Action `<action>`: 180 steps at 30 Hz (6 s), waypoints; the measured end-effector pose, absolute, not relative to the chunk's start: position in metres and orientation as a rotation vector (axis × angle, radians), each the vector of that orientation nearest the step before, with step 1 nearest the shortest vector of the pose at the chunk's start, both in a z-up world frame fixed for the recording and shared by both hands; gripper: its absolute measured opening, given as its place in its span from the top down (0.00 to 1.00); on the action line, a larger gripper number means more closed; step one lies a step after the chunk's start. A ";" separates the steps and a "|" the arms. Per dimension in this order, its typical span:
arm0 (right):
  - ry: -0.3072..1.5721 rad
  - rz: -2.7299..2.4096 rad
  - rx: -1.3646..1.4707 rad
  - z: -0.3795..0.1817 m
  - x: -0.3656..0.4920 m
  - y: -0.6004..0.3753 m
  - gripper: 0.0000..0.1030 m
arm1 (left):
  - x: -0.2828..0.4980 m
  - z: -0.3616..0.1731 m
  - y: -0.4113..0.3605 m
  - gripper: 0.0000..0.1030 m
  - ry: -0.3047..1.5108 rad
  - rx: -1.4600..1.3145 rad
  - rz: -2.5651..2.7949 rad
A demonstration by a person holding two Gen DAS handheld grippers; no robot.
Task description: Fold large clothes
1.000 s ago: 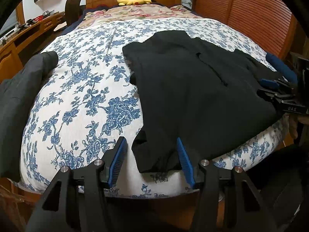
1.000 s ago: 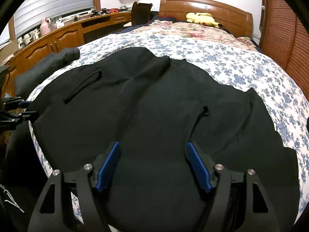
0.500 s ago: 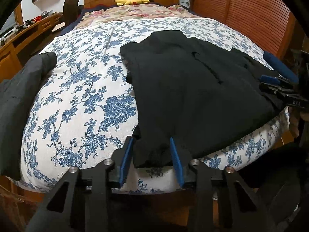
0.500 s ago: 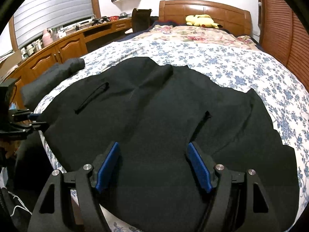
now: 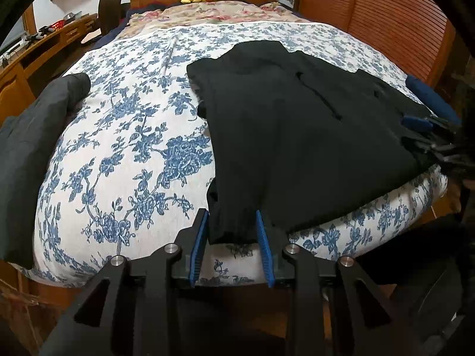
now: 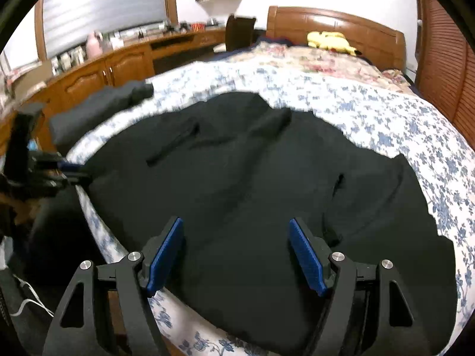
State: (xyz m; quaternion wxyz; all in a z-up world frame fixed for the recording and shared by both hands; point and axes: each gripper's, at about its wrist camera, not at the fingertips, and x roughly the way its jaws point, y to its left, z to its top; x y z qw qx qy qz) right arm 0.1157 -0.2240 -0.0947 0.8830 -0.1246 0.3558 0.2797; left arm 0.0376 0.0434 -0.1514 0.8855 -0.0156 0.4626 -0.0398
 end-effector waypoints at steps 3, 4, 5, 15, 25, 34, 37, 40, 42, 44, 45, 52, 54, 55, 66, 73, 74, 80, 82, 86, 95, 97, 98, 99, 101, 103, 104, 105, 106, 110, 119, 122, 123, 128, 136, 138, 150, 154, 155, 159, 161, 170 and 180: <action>0.778 0.569 -0.246 -0.104 0.127 -0.226 0.27 | 0.035 -0.152 0.043 0.68 0.963 -0.036 -0.088; 0.784 0.569 -0.239 -0.105 0.129 -0.226 0.27 | 0.035 -0.152 0.042 0.68 0.964 -0.034 -0.089; 0.787 0.568 -0.240 -0.106 0.131 -0.226 0.27 | 0.035 -0.150 0.041 0.73 0.961 -0.031 -0.090; 0.781 0.544 -0.239 -0.100 0.130 -0.228 0.27 | 0.035 -0.075 0.007 0.92 0.760 0.030 -0.125; 0.715 0.358 -0.137 -0.077 0.130 -0.317 0.27 | 0.078 0.005 -0.084 0.93 0.595 0.144 -0.256; 0.703 0.226 -0.022 -0.081 0.108 -0.395 0.27 | 0.121 0.010 -0.202 0.94 0.589 0.224 -0.450; 0.700 0.222 0.016 -0.082 0.100 -0.412 0.27 | 0.130 -0.003 -0.241 0.94 0.622 0.228 -0.507; 0.692 0.210 0.033 -0.080 0.094 -0.426 0.27 | 0.136 -0.018 -0.269 0.94 0.653 0.217 -0.562; 0.690 0.203 0.045 -0.080 0.090 -0.433 0.27 | 0.137 -0.029 -0.281 0.94 0.681 0.211 -0.593; 0.696 0.202 0.063 -0.079 0.088 -0.437 0.27 | 0.136 -0.036 -0.284 0.94 0.699 0.204 -0.598; 0.697 0.202 0.068 -0.079 0.087 -0.437 0.27 | 0.137 -0.039 -0.286 0.94 0.705 0.207 -0.593; 0.668 0.201 0.065 -0.064 0.083 -0.433 0.27 | 0.133 -0.032 -0.279 0.87 0.692 0.208 -0.568; 0.657 0.209 0.063 -0.061 0.089 -0.433 0.27 | 0.128 -0.026 -0.273 0.76 0.675 0.194 -0.578; 0.652 0.213 0.062 -0.059 0.091 -0.432 0.27 | 0.124 -0.022 -0.268 0.74 0.661 0.189 -0.578; 0.556 0.282 0.009 -0.023 0.104 -0.395 0.27 | 0.106 -0.025 -0.206 0.65 0.637 0.179 -0.495; 0.487 0.371 0.002 -0.008 0.105 -0.374 0.27 | 0.116 -0.051 -0.162 0.65 0.702 0.135 -0.418; 0.493 0.385 0.000 -0.009 0.106 -0.370 0.27 | 0.117 -0.054 -0.158 0.65 0.705 0.136 -0.407; 0.571 0.454 -0.029 -0.030 0.127 -0.349 0.27 | 0.119 -0.069 -0.134 0.65 0.725 0.103 -0.374; 0.601 0.470 -0.033 -0.034 0.134 -0.346 0.27 | 0.119 -0.074 -0.128 0.65 0.730 0.086 -0.367; 0.640 0.483 -0.046 -0.039 0.141 -0.340 0.34 | 0.120 -0.082 -0.121 0.64 0.741 0.071 -0.356; 0.652 0.514 0.009 -0.043 0.137 -0.347 0.65 | 0.122 -0.088 -0.116 0.64 0.742 0.050 -0.345; 0.650 0.520 0.003 -0.045 0.135 -0.345 0.71 | 0.122 -0.088 -0.116 0.64 0.741 0.053 -0.341; 0.648 0.522 -0.001 -0.047 0.134 -0.343 0.72 | 0.122 -0.088 -0.117 0.64 0.741 0.055 -0.340; 0.643 0.522 -0.005 -0.047 0.133 -0.343 0.73 | 0.122 -0.087 -0.117 0.64 0.739 0.058 -0.339; 0.642 0.520 -0.004 -0.049 0.131 -0.342 0.74 | 0.121 -0.088 -0.118 0.64 0.738 0.063 -0.338; 0.642 0.520 0.001 -0.049 0.129 -0.343 0.74 | 0.122 -0.088 -0.118 0.64 0.739 0.065 -0.338; 0.641 0.520 0.004 -0.049 0.128 -0.344 0.75 | 0.122 -0.088 -0.118 0.64 0.740 0.065 -0.338; 0.639 0.521 0.006 -0.049 0.128 -0.344 0.75 | 0.122 -0.088 -0.118 0.64 0.740 0.066 -0.338; 0.637 0.521 0.008 -0.049 0.127 -0.344 0.77 | 0.122 -0.089 -0.118 0.64 0.740 0.067 -0.338; 0.542 0.480 0.005 -0.040 0.113 -0.346 0.89 | 0.123 -0.090 -0.118 0.64 0.743 0.066 -0.342; 0.465 0.401 0.056 -0.030 0.083 -0.380 0.91 | 0.130 -0.086 -0.133 0.64 0.731 0.075 -0.367; 0.470 0.340 0.090 -0.032 0.073 -0.404 0.92 | 0.131 -0.084 -0.141 0.64 0.725 0.078 -0.380; 0.479 0.312 0.092 -0.035 0.071 -0.410 0.92 | 0.132 -0.083 -0.144 0.64 0.724 0.080 -0.385; 0.611 0.281 0.087 -0.057 0.074 -0.420 0.92 | 0.131 -0.081 -0.155 0.64 0.716 0.089 -0.401; 0.542 0.205 0.038 -0.024 0.066 -0.414 0.61 | 0.124 -0.081 -0.154 0.64 0.716 0.086 -0.394; 0.495 0.208 0.039 -0.012 0.058 -0.410 0.52 | 0.122 -0.079 -0.149 0.64 0.711 0.079 -0.390; 0.536 0.365 -0.050 -0.013 0.069 -0.327 0.48 | 0.108 -0.073 -0.112 0.64 0.680 0.046 -0.361; 0.612 0.411 -0.097 -0.037 0.082 -0.296 0.48 | 0.107 -0.075 -0.101 0.64 0.676 0.035 -0.355; 0.620 0.399 -0.117 -0.043 0.082 -0.291 0.48 | 0.108 -0.076 -0.098 0.64 0.675 0.032 -0.352; 0.703 0.378 -0.101 -0.068 0.105 -0.290 0.48 | 0.111 -0.080 -0.090 0.64 0.681 0.019 -0.345; 0.691 0.379 -0.100 -0.069 0.107 -0.293 0.48 | 0.113 -0.082 -0.088 0.64 0.684 0.015 -0.346; 0.623 0.292 -0.105 -0.028 0.088 -0.324 0.48 | 0.118 -0.084 -0.092 0.64 0.674 0.029 -0.376; 0.706 0.150 -0.133 -0.048 0.100 -0.363 0.48 | 0.141 -0.089 -0.118 0.64 0.676 0.060 -0.429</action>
